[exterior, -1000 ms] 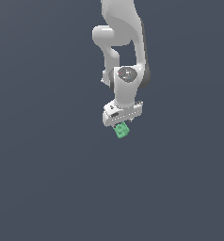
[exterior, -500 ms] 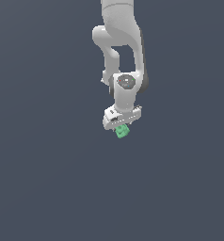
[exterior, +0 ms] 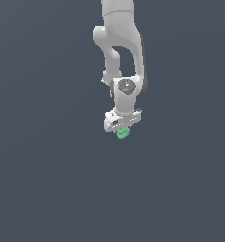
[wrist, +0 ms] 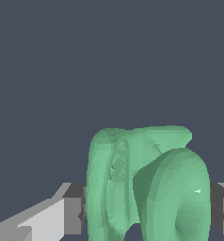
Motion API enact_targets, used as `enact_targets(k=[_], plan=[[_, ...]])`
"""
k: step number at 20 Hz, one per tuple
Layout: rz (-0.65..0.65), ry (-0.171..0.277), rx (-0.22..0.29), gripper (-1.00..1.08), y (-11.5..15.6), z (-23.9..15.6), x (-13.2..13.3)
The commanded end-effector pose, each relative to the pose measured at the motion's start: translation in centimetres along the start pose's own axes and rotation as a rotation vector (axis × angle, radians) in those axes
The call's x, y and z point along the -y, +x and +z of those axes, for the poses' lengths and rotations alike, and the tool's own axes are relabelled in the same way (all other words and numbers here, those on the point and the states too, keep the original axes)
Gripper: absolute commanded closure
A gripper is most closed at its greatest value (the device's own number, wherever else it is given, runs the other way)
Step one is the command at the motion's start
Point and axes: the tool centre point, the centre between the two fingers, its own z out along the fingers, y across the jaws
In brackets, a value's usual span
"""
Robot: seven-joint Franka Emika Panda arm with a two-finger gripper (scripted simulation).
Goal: Pick up the object and move it to a goal position.
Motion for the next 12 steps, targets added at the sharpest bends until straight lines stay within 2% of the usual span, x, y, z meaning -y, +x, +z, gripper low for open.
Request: enact_targets(k=[1,12], plan=[[0.001,0.0,0.002,1.08,-0.08,0.12,-0.05],[0.0,0.0,-0.001,1.08,0.12,-0.44,-0.04]])
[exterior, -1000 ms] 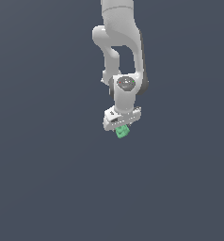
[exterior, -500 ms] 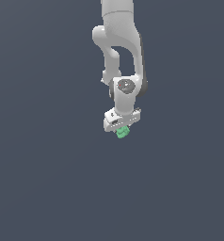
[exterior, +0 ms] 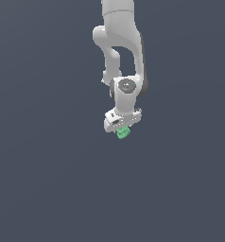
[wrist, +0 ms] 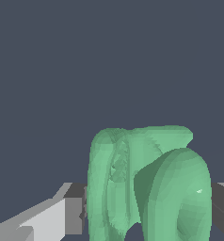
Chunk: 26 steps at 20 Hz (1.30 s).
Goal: Pick up the object and move it to a goal position.
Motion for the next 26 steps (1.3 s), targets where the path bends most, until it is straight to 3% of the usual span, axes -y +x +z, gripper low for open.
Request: enact_targets(k=[1,11,26], plan=[[0.0,0.0,-0.001,1.08,0.1,-0.5,-0.1],[0.0,0.0,-0.001,1.08,1.3,-5.8,-0.5],[-0.001,0.001,0.0,1.08,4.6,-20.3,-1.7]])
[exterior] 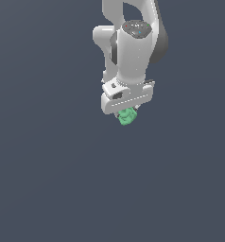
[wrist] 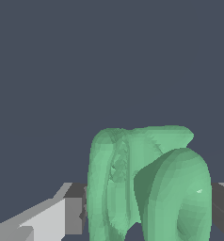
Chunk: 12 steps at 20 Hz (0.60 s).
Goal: Pick up the object and move it to a goal position.
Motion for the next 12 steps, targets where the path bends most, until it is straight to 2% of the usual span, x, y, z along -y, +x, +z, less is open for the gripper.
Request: enact_targets(k=[1,12], plan=[[0.0,0.0,0.001,1.08,0.5,-2.5,-0.2],[0.001,0.0,0.002,1.08,3.2,-12.8,-1.3]])
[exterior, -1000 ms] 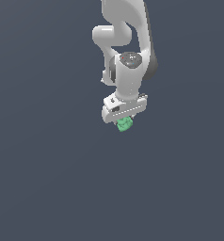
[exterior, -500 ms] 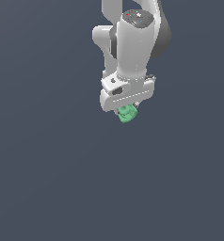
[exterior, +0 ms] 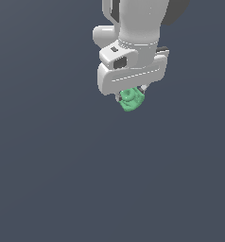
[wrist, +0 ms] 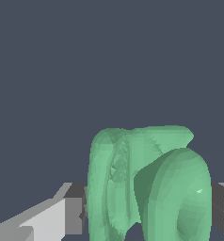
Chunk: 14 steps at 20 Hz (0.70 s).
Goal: Pick up the object and move it to a goal position.
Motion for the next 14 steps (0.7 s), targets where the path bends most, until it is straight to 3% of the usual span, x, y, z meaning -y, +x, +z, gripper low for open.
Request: enact_targets(k=[1,14], plan=[[0.0,0.0,0.001,1.08,0.5,-2.1,-0.2],[0.002,-0.001,0.002,1.08,2.7,-9.5,-1.1]])
